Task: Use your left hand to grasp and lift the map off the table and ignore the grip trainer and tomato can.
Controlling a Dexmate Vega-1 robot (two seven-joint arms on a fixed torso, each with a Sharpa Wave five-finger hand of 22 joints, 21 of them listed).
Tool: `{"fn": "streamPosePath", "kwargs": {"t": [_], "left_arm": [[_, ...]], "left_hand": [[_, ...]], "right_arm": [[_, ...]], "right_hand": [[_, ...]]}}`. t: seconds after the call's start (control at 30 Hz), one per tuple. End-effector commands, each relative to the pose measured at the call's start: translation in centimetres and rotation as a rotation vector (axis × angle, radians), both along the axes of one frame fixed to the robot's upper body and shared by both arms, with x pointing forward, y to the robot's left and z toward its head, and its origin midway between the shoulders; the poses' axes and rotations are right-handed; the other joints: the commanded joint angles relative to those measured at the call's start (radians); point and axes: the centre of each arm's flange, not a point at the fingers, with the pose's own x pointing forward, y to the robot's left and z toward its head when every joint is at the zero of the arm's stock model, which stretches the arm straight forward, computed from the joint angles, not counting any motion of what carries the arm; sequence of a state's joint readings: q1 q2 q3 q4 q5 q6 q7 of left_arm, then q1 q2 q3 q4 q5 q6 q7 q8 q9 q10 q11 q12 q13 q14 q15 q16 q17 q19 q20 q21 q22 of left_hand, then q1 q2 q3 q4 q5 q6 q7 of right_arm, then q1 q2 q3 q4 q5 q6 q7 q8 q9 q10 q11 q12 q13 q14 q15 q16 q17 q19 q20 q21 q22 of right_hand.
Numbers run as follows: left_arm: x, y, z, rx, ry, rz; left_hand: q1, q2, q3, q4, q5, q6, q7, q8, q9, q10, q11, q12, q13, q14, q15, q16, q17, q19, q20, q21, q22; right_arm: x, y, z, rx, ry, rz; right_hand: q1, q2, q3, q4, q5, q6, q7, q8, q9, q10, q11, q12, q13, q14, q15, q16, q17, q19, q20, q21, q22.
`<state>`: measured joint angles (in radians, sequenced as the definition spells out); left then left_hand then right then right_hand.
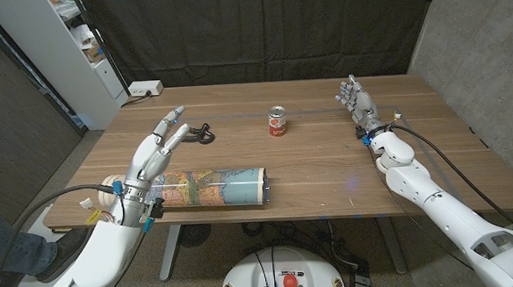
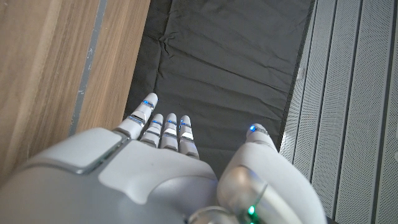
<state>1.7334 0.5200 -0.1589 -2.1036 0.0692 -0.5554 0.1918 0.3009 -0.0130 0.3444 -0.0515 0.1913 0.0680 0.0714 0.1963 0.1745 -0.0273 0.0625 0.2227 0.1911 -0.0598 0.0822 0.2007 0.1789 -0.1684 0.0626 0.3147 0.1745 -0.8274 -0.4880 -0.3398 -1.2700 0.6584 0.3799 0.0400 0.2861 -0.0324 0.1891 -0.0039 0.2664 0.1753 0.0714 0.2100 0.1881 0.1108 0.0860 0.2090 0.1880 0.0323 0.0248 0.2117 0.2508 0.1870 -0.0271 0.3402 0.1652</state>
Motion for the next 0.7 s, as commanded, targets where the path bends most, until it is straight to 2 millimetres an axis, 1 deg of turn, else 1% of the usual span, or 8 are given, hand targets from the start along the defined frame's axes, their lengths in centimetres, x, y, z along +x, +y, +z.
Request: {"fn": "streamPosePath", "kwargs": {"t": [0.03, 0.37, 0.7], "left_arm": [[-1.3, 0.4, 0.1, 0.020, -0.001, 0.056], [-2.1, 0.4, 0.4, 0.055, -0.006, 0.112], [-2.8, 0.5, 0.5, 0.089, -0.007, 0.166]], "left_hand": [[0.019, 0.002, 0.002, -0.009, -0.006, 0.003, 0.005, -0.002, 0.006, 0.005, 0.007, 0.004, 0.003, 0.007, 0.008, -0.001, 0.002, -0.042, 0.009, -0.002, 0.001], [0.038, 0.004, 0.007, -0.023, -0.006, 0.000, 0.004, -0.002, 0.006, 0.009, 0.004, 0.004, 0.003, 0.011, 0.008, -0.002, 0.002, -0.036, 0.015, -0.007, 0.001], [0.067, 0.005, 0.016, -0.044, -0.005, -0.008, 0.005, -0.003, 0.007, 0.007, 0.008, 0.001, 0.004, 0.014, 0.011, -0.002, 0.002, -0.031, 0.020, -0.014, 0.001]], "right_arm": [[-0.2, 0.0, 0.4, 0.003, -0.012, 0.001], [-0.3, -0.2, 0.4, 0.009, -0.015, -0.003], [-0.4, -0.2, 0.3, 0.009, -0.016, -0.002]], "right_hand": [[0.002, 0.006, -0.003, -0.002, 0.007, 0.008, -0.004, -0.005, 0.003, 0.008, -0.003, -0.005, 0.004, 0.009, 0.000, 0.003, -0.001, 0.009, 0.002, -0.002, 0.004], [0.003, 0.007, -0.004, -0.003, 0.007, 0.010, -0.005, -0.005, 0.003, 0.008, -0.003, -0.006, 0.004, 0.011, 0.000, 0.004, -0.002, 0.013, 0.001, -0.005, 0.004], [0.004, 0.008, -0.004, -0.004, 0.008, 0.009, -0.005, -0.006, 0.003, 0.008, -0.004, -0.006, 0.004, 0.014, 0.000, 0.004, -0.003, 0.016, 0.001, -0.008, 0.004]]}}
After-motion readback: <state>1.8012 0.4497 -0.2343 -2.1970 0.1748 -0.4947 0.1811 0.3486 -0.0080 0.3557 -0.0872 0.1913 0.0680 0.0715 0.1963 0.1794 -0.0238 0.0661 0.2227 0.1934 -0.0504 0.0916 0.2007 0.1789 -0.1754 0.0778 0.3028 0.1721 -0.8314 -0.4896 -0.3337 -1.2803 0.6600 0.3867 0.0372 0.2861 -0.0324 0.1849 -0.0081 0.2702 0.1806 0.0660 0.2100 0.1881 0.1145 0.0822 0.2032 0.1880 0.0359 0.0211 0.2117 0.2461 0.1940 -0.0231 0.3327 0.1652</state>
